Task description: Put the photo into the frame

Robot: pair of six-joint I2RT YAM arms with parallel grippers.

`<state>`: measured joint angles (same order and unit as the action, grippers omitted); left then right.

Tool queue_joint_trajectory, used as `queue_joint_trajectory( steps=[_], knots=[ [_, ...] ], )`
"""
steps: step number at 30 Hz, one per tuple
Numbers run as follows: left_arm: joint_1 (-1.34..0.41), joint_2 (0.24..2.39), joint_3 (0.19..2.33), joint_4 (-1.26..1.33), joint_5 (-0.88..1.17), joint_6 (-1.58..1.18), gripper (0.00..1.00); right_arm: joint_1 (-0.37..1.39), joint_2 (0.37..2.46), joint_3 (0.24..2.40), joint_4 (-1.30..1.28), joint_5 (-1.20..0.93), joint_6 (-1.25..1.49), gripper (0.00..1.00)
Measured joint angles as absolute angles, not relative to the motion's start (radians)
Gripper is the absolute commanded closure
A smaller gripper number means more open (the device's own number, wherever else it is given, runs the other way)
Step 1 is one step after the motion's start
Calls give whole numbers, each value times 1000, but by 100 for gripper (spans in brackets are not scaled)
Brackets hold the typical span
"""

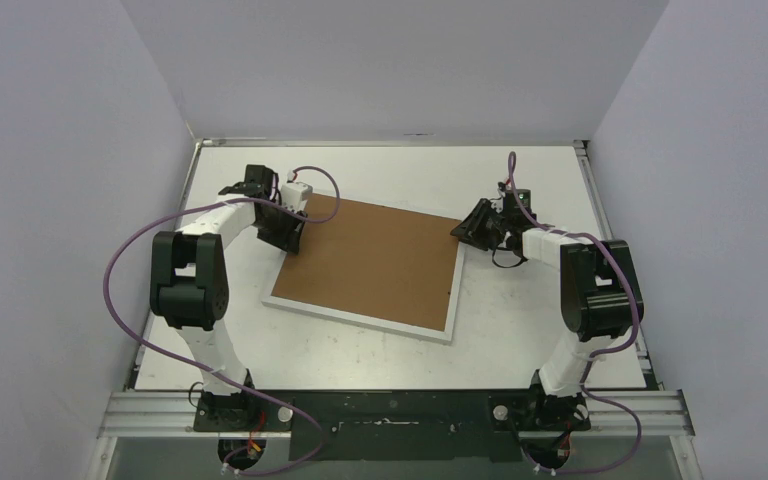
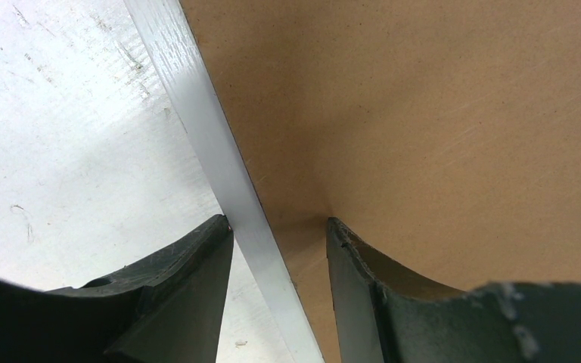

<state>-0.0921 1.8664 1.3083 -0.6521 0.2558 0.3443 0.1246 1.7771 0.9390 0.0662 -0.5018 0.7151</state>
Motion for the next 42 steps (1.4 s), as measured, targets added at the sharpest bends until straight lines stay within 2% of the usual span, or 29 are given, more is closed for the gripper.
queue_joint_trajectory(
  steps=[42],
  knots=[
    [-84,1867,1321,-692,261,352,55,260,1826,976,155,-286,728,70]
  ],
)
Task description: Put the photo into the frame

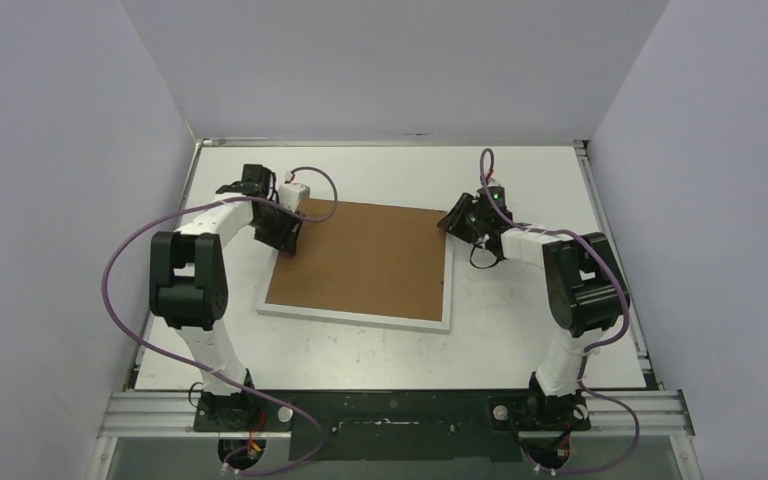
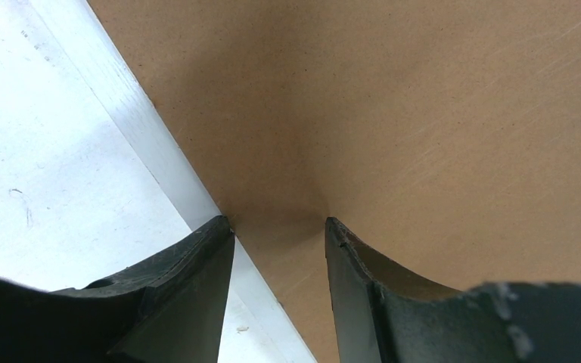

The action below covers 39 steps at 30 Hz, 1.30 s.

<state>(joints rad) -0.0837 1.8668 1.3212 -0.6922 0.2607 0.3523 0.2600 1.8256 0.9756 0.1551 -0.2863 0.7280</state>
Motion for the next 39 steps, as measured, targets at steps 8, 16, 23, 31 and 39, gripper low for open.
queue_joint_trajectory(
  steps=[8,16,23,31,39],
  knots=[
    [-75,1867,1321,-692,251,363,55,263,1850,959,253,-294,762,71],
    [-72,1867,1322,-695,257,371,51,291,1851,892,352,-360,821,70],
    [-35,1866,1399,-746,357,359,31,281,1830,886,315,-395,825,69],
    [32,1848,1448,-752,395,347,27,232,1769,886,179,-437,816,69],
    [73,1857,1445,-751,393,352,29,155,1721,913,102,-442,778,68]
  ],
)
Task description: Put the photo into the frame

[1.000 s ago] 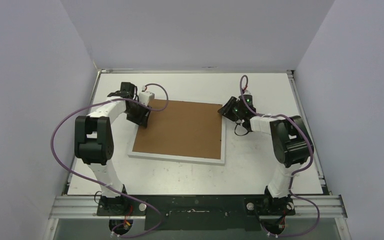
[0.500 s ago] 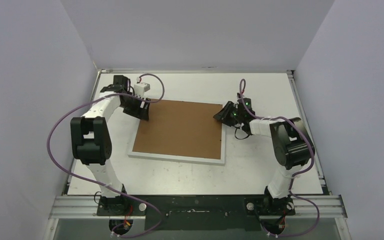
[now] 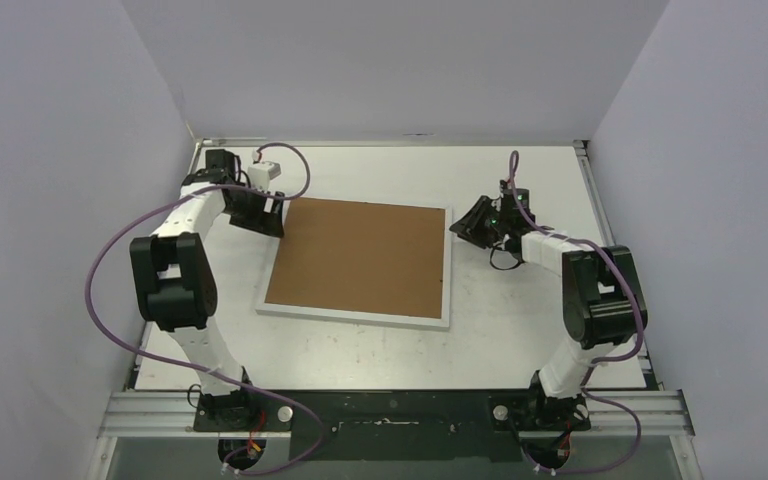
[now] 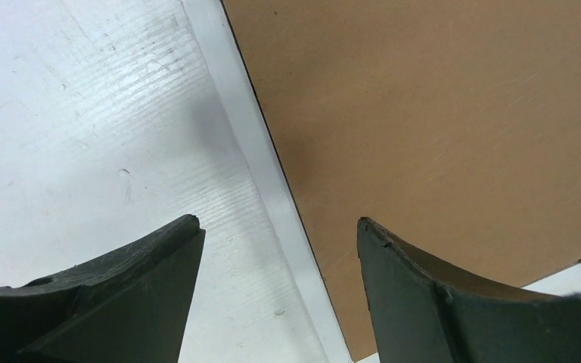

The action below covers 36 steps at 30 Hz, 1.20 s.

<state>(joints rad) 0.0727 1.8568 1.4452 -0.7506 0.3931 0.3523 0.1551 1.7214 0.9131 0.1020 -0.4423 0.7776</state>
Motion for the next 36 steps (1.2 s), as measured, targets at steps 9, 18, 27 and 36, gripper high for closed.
queue_joint_trajectory(
  steps=[9,18,27,36],
  knots=[
    [75,1916,1389,-741,393,361,39,172,1799,950,104,-461,783,69],
    [57,1947,1381,-719,396,359,45,172,1828,1006,112,-468,794,69],
    [52,1950,1381,-719,406,358,48,176,1842,1026,124,-481,799,69],
    [51,1950,1381,-719,409,358,50,199,1880,1026,142,-491,812,69]
  ],
)
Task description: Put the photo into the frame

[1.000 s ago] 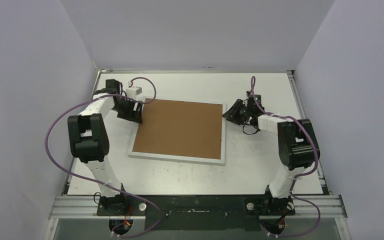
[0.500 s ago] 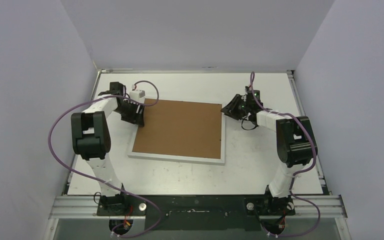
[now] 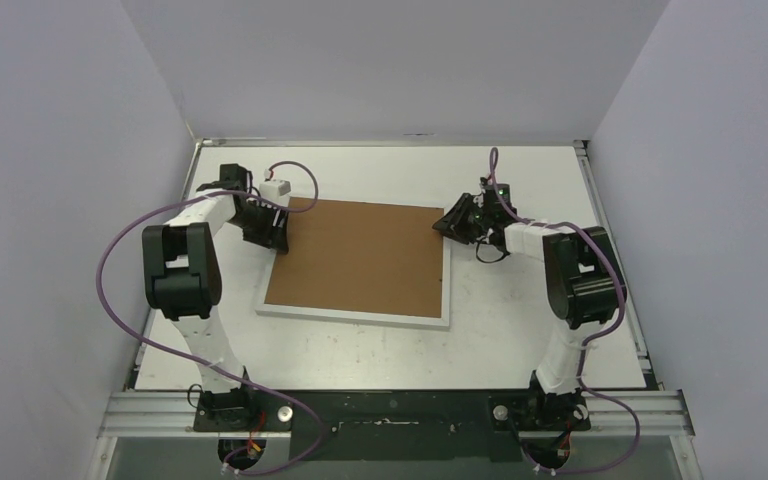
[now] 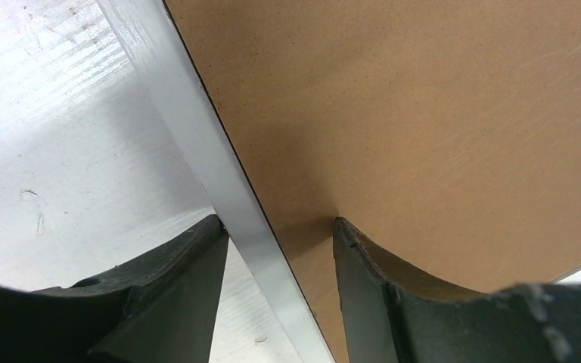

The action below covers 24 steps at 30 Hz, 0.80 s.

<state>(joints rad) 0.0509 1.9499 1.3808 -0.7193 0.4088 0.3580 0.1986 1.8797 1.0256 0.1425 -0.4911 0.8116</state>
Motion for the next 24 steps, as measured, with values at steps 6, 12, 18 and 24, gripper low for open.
queue_joint_trajectory(
  steps=[6,12,18,24],
  knots=[
    [51,1950,1381,-720,409,359,50,205,1891,1027,148,-500,820,70],
    [50,1950,1386,-725,407,359,25,205,1890,1027,149,-505,820,70],
    [51,1947,1444,-746,397,343,19,204,1890,1038,133,-506,819,70],
    [61,1938,1496,-741,376,342,29,202,1889,1038,125,-506,820,70]
  ],
)
